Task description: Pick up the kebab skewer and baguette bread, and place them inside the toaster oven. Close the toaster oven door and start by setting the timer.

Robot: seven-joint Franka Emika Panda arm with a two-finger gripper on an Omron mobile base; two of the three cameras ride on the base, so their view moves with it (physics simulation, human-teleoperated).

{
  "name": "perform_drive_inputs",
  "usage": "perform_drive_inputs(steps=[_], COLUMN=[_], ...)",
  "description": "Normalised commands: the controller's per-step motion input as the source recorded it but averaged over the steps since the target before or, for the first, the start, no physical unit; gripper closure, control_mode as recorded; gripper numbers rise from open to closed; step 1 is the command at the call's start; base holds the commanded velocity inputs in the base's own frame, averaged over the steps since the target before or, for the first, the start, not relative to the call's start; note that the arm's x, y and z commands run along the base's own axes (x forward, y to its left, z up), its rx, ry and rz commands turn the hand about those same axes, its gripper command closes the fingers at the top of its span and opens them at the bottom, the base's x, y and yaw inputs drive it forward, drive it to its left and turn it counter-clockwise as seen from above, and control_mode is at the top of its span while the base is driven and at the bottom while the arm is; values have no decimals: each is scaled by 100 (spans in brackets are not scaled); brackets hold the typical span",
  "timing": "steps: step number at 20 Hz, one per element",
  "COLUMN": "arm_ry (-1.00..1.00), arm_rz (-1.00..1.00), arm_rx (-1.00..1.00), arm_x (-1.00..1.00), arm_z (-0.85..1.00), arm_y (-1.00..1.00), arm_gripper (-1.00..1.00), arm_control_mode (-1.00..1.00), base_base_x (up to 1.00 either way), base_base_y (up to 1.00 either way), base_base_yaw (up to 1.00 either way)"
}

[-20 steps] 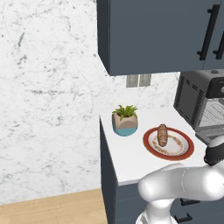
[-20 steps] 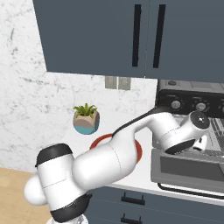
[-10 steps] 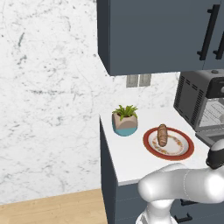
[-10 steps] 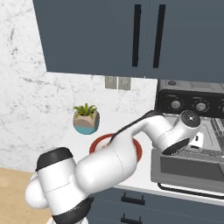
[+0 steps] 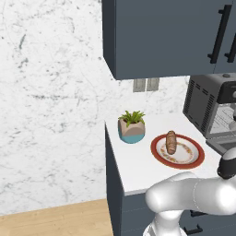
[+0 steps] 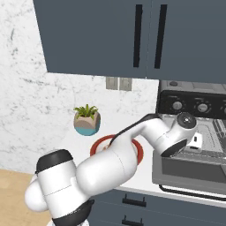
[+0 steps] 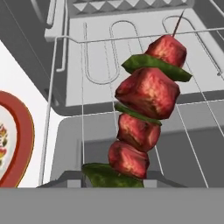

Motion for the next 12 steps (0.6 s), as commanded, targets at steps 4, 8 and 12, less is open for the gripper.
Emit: perform_drive_inputs(steps=[4, 8, 12], arm_ry=[1, 0, 3], arm_rz=[0, 0, 0], arm_rx=[-6, -4, -3], arm_x=[0, 0, 0], arm_z=[-15, -9, -5], arm_y=[0, 0, 0], arm_gripper=[100, 100, 100], arm_control_mode=[-100, -100, -100], base_base_x=[0, 0, 0], base_base_y=[0, 0, 0], base_base_yaw=[0, 0, 0])
